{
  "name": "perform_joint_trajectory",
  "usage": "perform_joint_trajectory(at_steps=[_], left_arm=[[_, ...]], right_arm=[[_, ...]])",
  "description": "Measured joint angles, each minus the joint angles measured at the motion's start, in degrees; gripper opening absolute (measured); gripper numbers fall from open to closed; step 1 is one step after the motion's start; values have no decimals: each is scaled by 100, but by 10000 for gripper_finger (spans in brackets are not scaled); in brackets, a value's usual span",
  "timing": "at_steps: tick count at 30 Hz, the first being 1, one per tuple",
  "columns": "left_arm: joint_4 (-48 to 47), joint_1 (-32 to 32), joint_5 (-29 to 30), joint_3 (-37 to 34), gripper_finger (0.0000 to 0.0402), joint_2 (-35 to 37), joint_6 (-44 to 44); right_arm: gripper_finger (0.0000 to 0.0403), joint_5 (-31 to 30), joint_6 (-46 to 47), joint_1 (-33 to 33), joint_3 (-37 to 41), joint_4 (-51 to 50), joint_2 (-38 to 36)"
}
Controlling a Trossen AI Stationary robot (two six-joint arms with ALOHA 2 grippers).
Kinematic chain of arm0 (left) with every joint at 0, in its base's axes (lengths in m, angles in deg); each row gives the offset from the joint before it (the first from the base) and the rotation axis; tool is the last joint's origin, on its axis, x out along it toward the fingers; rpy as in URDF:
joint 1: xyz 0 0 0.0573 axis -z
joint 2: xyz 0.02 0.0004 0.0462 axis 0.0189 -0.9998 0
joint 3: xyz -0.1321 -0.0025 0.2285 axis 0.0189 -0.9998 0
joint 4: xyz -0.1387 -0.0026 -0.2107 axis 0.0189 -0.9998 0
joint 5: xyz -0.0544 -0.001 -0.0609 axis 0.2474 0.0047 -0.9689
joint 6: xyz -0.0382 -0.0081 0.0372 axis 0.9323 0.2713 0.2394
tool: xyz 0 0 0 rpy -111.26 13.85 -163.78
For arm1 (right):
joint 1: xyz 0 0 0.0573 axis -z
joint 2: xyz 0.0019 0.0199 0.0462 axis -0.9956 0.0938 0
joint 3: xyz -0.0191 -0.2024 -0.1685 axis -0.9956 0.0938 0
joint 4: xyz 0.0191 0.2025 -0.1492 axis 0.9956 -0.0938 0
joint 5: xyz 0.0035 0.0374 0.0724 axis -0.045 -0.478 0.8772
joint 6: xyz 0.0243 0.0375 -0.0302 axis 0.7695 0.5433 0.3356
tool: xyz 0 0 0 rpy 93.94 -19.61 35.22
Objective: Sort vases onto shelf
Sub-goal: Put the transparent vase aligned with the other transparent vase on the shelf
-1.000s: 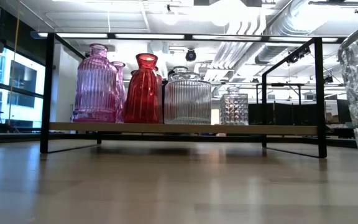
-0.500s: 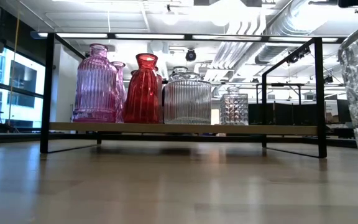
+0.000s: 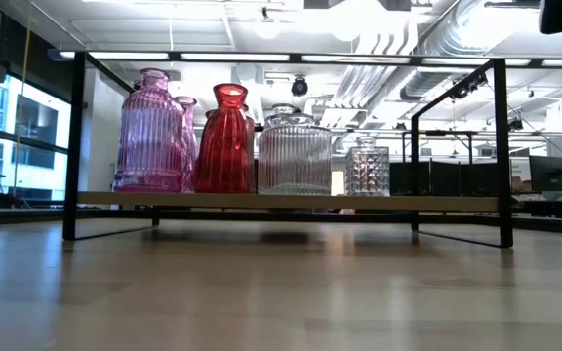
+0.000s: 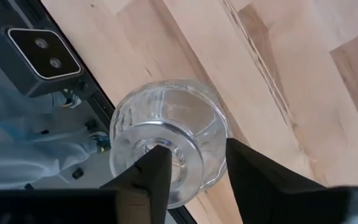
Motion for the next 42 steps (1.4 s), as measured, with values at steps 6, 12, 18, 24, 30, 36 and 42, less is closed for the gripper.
perform_joint_trajectory(at_steps=[6, 12, 18, 24, 30, 36, 42], left_arm=[[0, 0, -4, 0, 115, 0, -47], [-1, 0, -90, 0, 115, 0, -47], [-2, -2, -90, 0, 115, 0, -47], [0, -2, -88, 0, 115, 0, -86], [-1, -4, -87, 0, 115, 0, -88], [0, -4, -63, 0, 115, 0, -22], [4, -4, -4, 0, 115, 0, 126]], right_arm=[[60, 30, -359, 70, 36, -80, -11], [19, 91, -610, 157, 37, -76, -13], [31, 92, -743, 310, 47, -88, -32], [16, -43, -917, 540, 88, -344, -191], [23, -33, -1061, 828, 77, -1147, -658], [20, -640, -1277, 1202, 73, -1747, -1290], [20, -1064, -1906, 1779, 66, -2072, -1574]])
